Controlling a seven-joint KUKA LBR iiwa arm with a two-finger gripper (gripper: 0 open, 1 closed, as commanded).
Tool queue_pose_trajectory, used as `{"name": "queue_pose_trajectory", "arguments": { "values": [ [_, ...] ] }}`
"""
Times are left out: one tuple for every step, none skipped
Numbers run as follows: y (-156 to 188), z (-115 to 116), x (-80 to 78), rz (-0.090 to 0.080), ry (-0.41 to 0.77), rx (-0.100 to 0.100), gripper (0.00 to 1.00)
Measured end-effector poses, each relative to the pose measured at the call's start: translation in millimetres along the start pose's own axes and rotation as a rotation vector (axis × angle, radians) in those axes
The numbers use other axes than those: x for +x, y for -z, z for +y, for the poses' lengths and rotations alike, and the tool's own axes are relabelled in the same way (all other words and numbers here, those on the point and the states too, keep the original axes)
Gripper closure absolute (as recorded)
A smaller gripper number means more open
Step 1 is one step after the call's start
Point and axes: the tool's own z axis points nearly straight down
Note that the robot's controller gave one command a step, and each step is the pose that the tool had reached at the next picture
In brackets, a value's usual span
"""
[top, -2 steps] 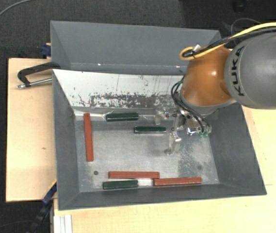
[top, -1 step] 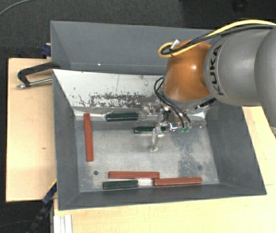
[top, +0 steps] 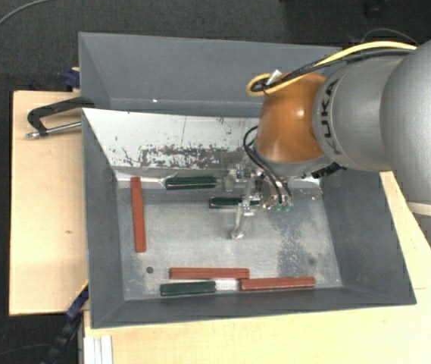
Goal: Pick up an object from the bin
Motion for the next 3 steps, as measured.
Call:
{"name": "queue_pose_trajectory", "arguments": {
  "values": [
    [1, 1, -1.1, -0.003, 0.001, 0.000, 0.00],
    [1, 1, -1.0, -0.003, 0.002, 0.001, 1.00],
    [35, 2, -3.4, -0.010, 0.002, 0.000, 1.00]
  ]
}}
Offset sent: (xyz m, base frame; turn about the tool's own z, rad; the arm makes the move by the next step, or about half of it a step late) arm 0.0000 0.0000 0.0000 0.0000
